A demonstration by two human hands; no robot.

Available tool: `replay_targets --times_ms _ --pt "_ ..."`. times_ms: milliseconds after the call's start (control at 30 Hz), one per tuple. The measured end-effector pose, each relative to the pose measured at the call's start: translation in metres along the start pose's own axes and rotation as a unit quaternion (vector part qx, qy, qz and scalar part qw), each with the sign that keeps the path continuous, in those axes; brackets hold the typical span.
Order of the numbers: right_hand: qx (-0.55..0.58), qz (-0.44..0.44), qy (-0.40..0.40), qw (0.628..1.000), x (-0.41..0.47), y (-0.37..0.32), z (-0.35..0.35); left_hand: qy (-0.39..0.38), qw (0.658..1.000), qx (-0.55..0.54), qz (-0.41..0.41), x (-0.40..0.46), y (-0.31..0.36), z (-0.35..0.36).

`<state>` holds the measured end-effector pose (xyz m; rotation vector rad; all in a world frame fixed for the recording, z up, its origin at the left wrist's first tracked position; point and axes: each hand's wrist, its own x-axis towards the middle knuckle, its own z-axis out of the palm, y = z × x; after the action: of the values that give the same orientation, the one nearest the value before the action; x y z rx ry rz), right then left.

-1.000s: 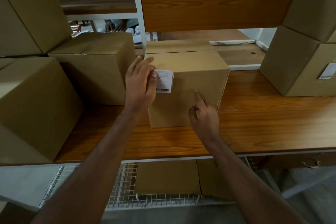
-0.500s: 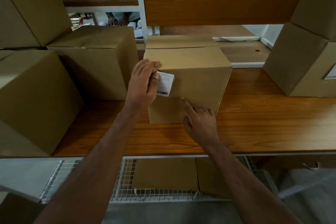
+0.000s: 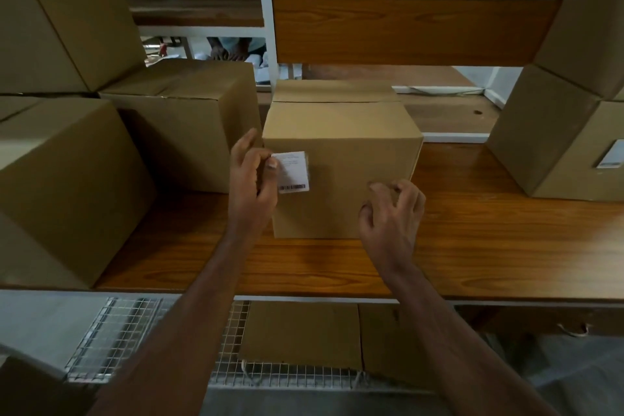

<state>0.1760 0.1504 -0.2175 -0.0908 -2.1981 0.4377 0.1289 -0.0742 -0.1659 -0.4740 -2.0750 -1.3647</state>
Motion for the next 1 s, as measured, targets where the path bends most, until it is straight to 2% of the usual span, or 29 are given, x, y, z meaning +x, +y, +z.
replay_targets --times_ms 133,267,367,600,733,1000 --pt "-0.001 0.06 -0.021 0.998 0.0 0.01 -0.001 0.042 0.994 -0.047 -0.086 -0.025 -0.009 0.007" --pt "0.057 0.095 -0.091 0.99 -0.001 0.027 0.007 0.016 0.981 -0.064 -0.183 -0.041 -0.018 0.02" --pt "0.126 0.089 -0.095 0.983 0.001 0.031 0.008 0.0 0.968 -0.086 -0.235 -0.042 -0.014 0.027" --pt "0.177 0.095 -0.017 0.98 0.021 0.025 0.0 0.029 0.96 -0.139 -0.243 -0.023 0.019 0.029" --pt "0.189 0.07 0.035 0.979 0.045 0.016 -0.013 0.075 0.954 -0.188 -0.223 -0.009 0.042 0.032" --pt "0.238 0.061 0.098 0.964 0.102 -0.003 -0.043 0.094 0.96 -0.21 -0.161 0.036 0.084 0.027"
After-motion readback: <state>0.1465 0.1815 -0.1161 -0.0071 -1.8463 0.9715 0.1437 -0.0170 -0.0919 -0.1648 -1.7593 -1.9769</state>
